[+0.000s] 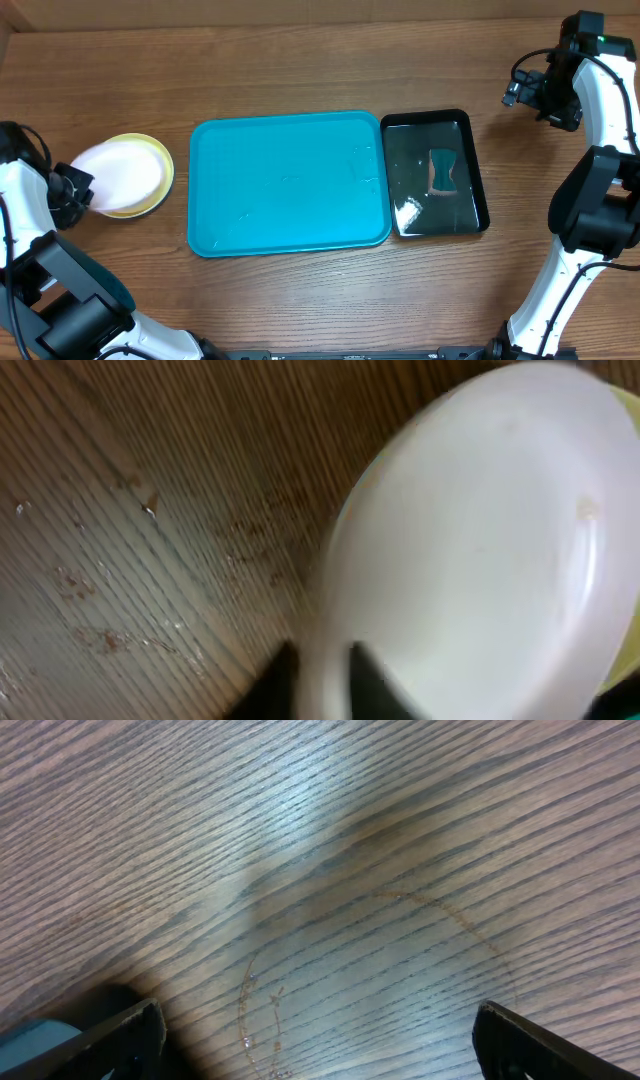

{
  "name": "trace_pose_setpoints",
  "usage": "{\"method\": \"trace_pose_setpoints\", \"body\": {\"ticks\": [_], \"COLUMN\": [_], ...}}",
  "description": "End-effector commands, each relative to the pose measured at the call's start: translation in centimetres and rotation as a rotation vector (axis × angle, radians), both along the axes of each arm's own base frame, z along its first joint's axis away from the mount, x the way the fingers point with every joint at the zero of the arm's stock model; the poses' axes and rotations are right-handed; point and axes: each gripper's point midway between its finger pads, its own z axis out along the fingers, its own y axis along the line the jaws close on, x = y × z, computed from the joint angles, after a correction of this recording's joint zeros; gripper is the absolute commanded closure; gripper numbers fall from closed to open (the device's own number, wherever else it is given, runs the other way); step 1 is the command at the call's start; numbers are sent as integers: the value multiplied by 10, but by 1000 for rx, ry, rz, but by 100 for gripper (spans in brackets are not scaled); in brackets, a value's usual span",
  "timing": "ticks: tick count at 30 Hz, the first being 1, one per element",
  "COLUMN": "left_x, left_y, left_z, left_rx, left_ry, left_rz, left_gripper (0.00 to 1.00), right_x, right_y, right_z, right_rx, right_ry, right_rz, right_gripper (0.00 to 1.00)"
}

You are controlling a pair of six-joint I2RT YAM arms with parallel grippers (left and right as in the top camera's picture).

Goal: Clean dirty plates on tray and stack at the side

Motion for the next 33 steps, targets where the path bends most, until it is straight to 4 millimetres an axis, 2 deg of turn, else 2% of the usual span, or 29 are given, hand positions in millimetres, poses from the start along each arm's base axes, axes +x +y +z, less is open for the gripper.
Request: {"method": "trace_pose_setpoints", "body": {"ticks": [1,2,5,11,20,27,33], "left_x": [6,10,25,59,86,96,99], "left_y": [-8,-11,-26,-66,-120,-159,-172], "left_z": [0,1,3,18,20,19,19], "left_rx": [-27,-42,-110,-234,-252,-266,-271], "left_ry": [-28,-45,-123,-321,-328,-312,-308], "left_rz": [-39,-65,-169,-419,-597,-694,-726], "left_gripper": [21,10,5,6,0,0,0], "right_x": [5,5,5,5,5,5,5], "right_y": [-2,-2,-2,-2,-2,-2,-2], "right_z": [23,23,23,23,23,23,23], "right_rx": [-7,-8,-8,-7,-8,-7,-8], "right_ry": [-55,-55,-55,-55,-55,-55,-55], "right_rz": [-5,-5,-5,-5,-5,-5,-5], "right_gripper": [0,0,0,0,0,0,0]}}
